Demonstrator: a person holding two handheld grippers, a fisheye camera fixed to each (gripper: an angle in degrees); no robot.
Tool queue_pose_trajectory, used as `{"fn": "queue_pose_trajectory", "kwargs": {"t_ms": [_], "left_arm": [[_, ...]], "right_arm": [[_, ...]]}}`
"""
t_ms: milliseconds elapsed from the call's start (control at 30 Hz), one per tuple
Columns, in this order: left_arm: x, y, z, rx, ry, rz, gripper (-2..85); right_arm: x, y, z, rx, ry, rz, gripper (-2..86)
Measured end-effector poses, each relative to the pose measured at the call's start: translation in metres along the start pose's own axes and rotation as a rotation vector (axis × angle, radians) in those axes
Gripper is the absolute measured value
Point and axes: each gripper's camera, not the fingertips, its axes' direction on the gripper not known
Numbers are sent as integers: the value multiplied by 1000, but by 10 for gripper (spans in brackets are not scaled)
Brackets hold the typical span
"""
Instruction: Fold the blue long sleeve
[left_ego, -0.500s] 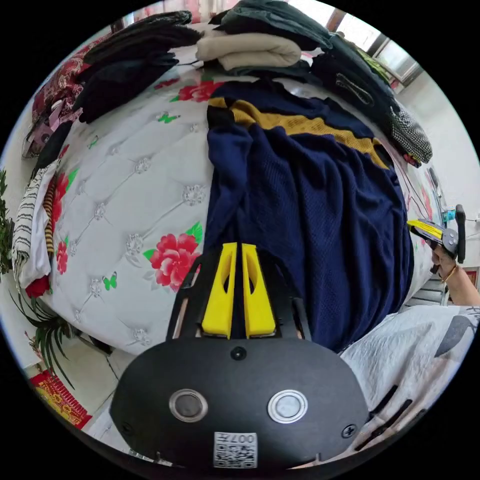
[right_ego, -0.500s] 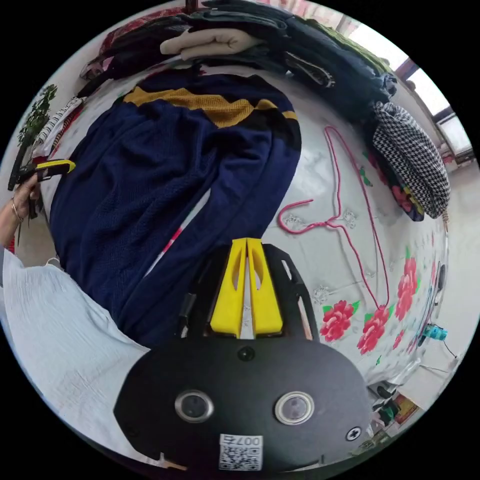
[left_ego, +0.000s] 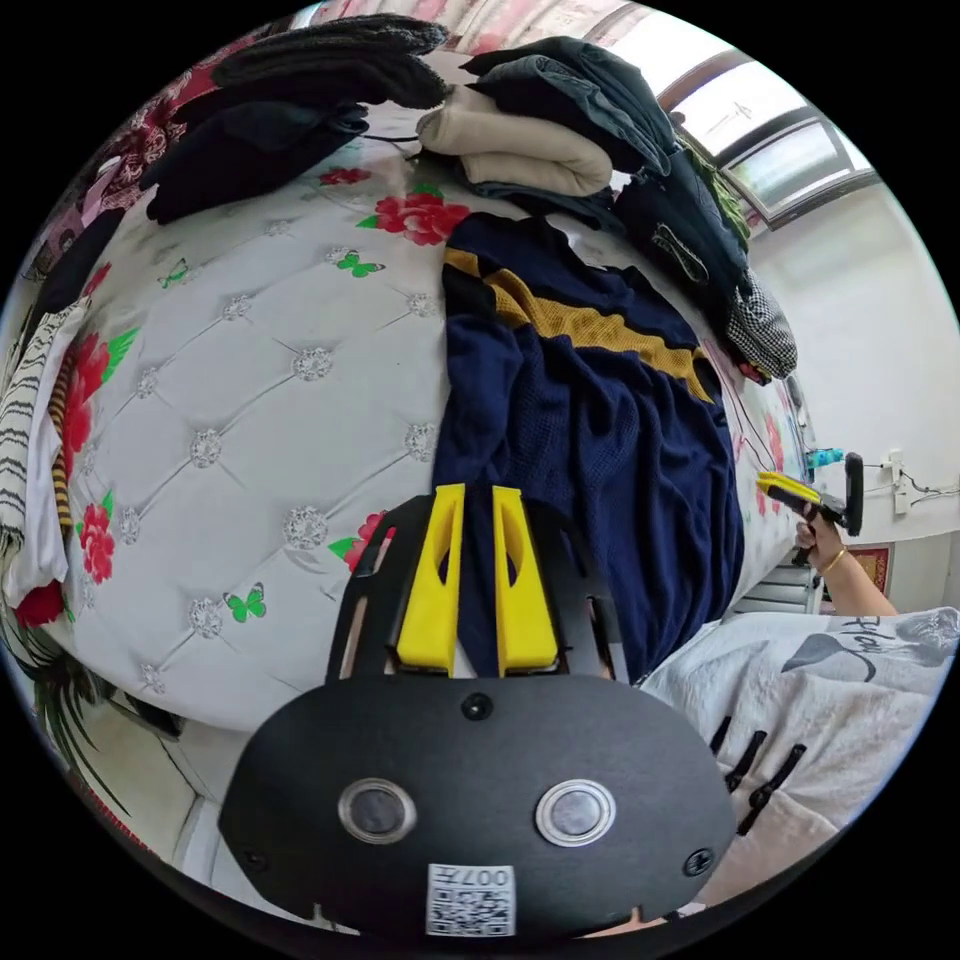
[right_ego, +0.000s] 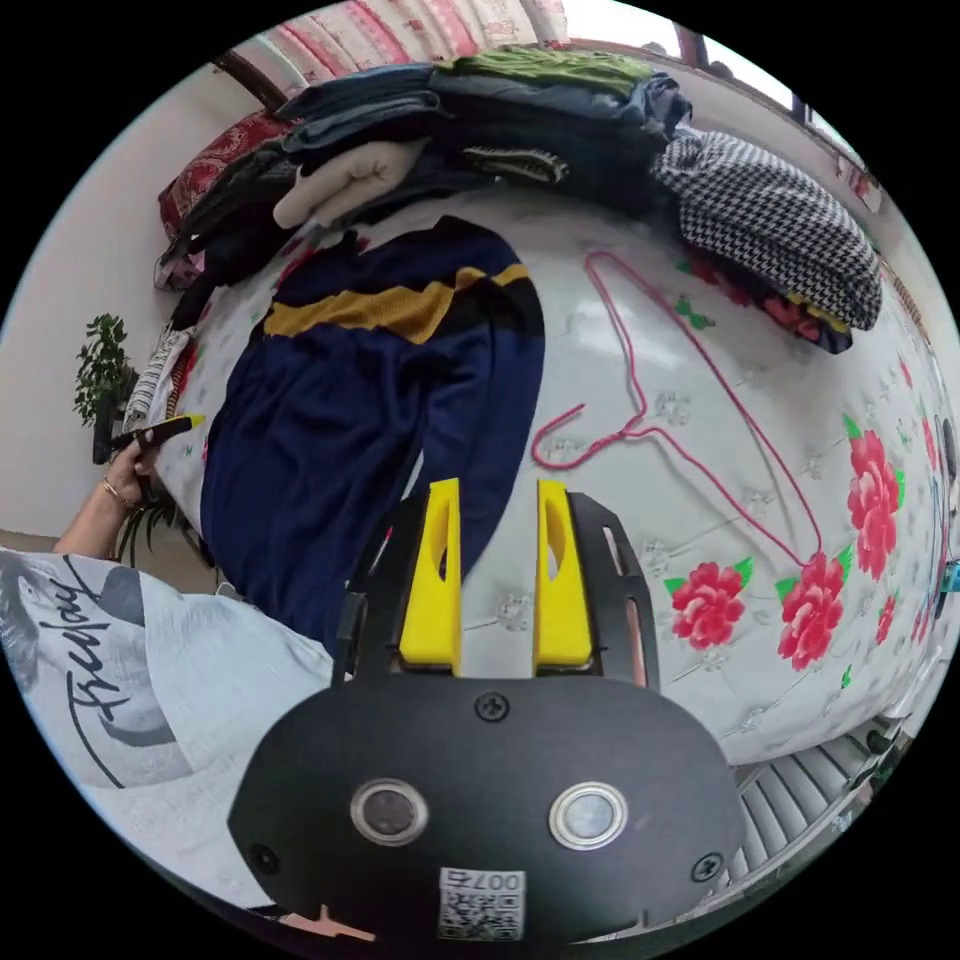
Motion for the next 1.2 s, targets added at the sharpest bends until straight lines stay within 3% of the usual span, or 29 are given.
{"fn": "queue_pose_trajectory", "kwargs": {"t_ms": [67,100,167,300,367,433,500,600,733,933,1100,1200], "left_arm": [[1,-2,7,-14,-31,-17,67],[0,-6,15,-46,-63,-30,64],[-5,-15,28,-98,-136,-50,6],[-21,-40,32,-155,-176,21,-7],[-34,-52,23,-162,-218,55,-9],[-54,-64,3,-116,-285,41,-9],[-87,-81,-34,-18,-390,-56,-9],[-117,-88,-80,117,-467,-201,-6],[-118,-62,-103,197,-534,-304,-6],[-51,58,-67,170,-214,-144,0],[24,155,-28,50,-51,-73,41],[51,168,-7,-29,-91,30,66]], "right_arm": [[-19,12,35,-100,40,1,54],[-35,20,32,14,121,-20,48],[-49,16,37,-20,190,-84,32],[-30,-13,17,-92,257,-147,5],[-4,-22,-18,-8,371,-90,2],[46,-28,-84,145,561,108,0],[83,-23,-133,262,598,290,0],[113,-9,-173,326,490,410,4],[82,27,-149,360,258,302,17],[12,99,-60,161,-169,97,29],[-20,139,-38,84,-319,13,36],[-39,146,-33,78,-319,-60,44]]}}
